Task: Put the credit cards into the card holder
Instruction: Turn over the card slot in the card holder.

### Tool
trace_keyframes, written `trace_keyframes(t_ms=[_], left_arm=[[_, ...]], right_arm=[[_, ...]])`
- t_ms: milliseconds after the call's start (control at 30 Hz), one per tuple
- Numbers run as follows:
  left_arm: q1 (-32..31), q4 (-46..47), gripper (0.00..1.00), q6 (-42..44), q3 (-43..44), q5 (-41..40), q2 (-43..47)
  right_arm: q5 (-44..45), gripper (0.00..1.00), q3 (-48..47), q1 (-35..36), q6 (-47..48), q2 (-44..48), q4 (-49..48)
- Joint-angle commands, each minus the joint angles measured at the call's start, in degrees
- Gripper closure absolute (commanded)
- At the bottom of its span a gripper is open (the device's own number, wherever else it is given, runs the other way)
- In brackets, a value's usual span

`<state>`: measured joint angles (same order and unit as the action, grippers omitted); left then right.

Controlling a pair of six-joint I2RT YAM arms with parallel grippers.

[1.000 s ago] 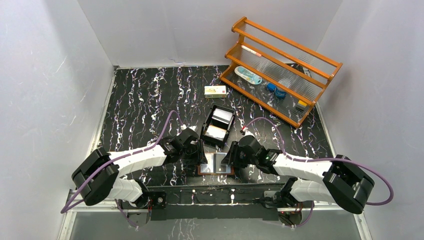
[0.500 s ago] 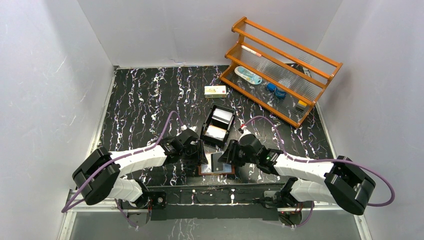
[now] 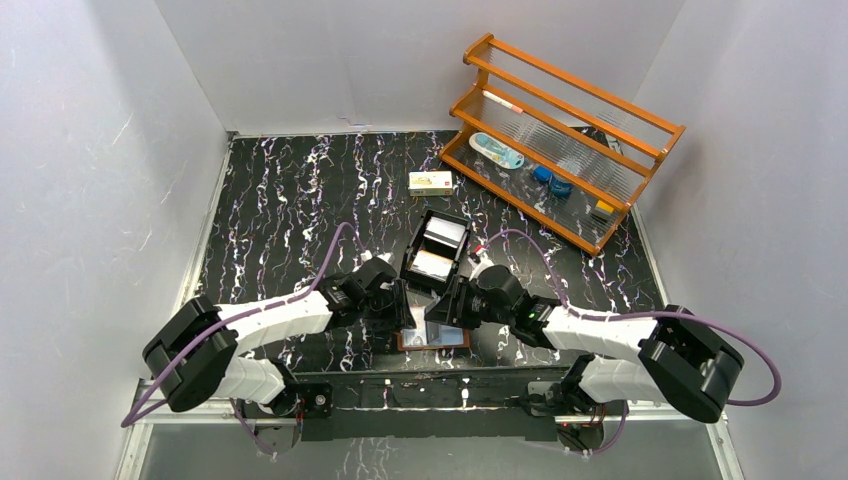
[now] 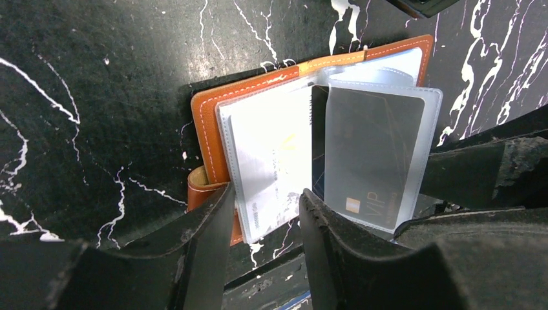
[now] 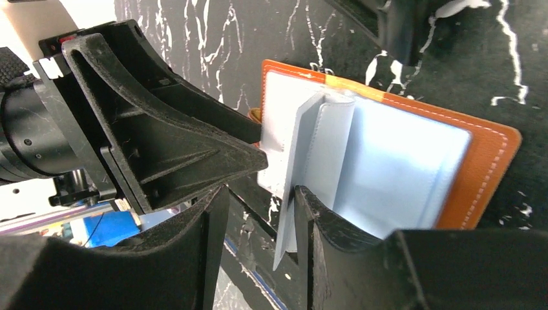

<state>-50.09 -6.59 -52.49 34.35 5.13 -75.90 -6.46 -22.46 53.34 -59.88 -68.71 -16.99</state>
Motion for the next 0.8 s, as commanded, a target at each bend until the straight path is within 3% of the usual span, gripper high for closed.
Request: trace_keyframes(t_ms=[0, 367, 600, 767], left_arm=[[0.4, -4.3, 0.58, -0.5, 2.0, -1.1, 4.7], [5.2, -14.8, 0.49, 3.6, 8.7, -8.3, 12.4], [5.8, -15.2, 0.49, 8.7, 15.6, -9.2, 9.1], [5.9, -17.2, 0.49, 22.7, 26.5, -7.0, -0.7]], right_arm=[[-3.8, 0.50, -1.6, 0.2, -2.3, -1.6, -9.2], [-4.7, 0.50, -5.9, 1.0, -0.8, -3.5, -8.0], [1.4, 0.49, -10.1, 0.9, 5.3, -1.5, 6.4], [14.0, 0.49, -13.6, 0.9, 9.8, 5.1, 22.6]])
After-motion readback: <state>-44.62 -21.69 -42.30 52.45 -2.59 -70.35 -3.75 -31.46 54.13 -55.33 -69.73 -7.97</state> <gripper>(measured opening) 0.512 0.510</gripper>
